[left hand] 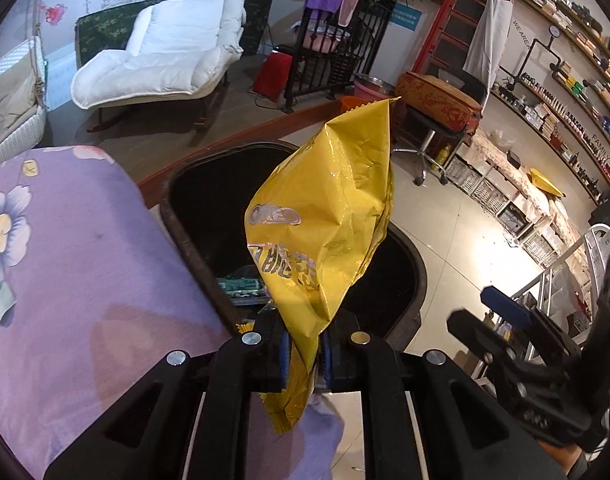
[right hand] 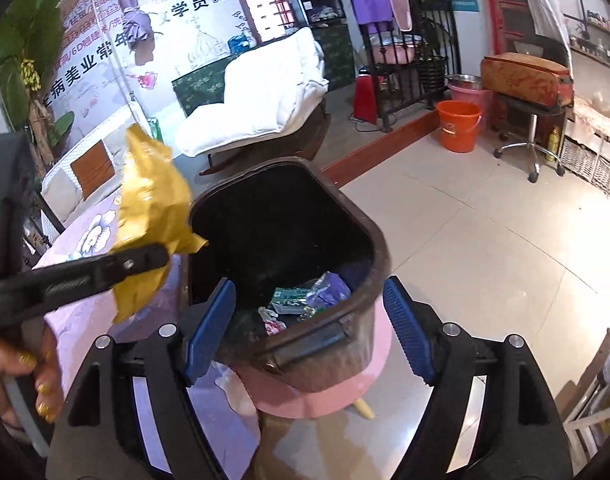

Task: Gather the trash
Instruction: 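Open the left tool over the bin to drop the yellow bag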

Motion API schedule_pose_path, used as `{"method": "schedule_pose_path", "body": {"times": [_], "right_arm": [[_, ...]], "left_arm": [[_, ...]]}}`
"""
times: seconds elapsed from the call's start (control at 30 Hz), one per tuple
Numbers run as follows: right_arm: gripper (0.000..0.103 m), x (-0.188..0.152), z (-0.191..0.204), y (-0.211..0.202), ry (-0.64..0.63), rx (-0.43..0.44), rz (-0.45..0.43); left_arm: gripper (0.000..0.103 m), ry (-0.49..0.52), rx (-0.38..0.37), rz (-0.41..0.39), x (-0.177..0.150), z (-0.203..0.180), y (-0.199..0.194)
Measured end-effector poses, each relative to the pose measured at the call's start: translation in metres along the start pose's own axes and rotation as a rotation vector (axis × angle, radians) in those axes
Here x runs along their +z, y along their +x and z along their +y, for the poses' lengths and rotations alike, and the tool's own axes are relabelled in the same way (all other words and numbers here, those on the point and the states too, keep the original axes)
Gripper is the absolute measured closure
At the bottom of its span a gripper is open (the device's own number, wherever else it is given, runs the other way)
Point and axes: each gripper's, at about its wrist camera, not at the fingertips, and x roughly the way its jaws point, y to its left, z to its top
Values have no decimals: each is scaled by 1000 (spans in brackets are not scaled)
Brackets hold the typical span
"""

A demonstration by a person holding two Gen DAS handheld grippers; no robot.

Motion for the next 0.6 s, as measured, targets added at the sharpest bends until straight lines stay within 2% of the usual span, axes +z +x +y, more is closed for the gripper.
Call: {"method": "schedule_pose_path", "body": {"times": [0.3,0.33,0.37,0.4,0.43,0.47,0.6], "right_arm": [[25,-5,-21,-13,35,-36,-8],[24,-6,-23,-14,38,-41,-5],[23,-6,-25,-14,40,-45,-3],[23,-7,-26,-14,43,-49,0],[23,-7,-26,-14,46,-51,4],[22,-8,-27,-13,48,-53,7],[21,-10,-29,-14,57,-64,14]], "left_arm": [[90,-15,-21,77,16,-16,38],[86,-6,-12,85,17,-19,43],[75,-1,-2,89,18,-20,46],[68,0,0,91,19,-21,47],[52,0,1,93,19,-22,49],[40,1,2,91,18,-21,50],[32,18,17,84,16,-20,50]]}}
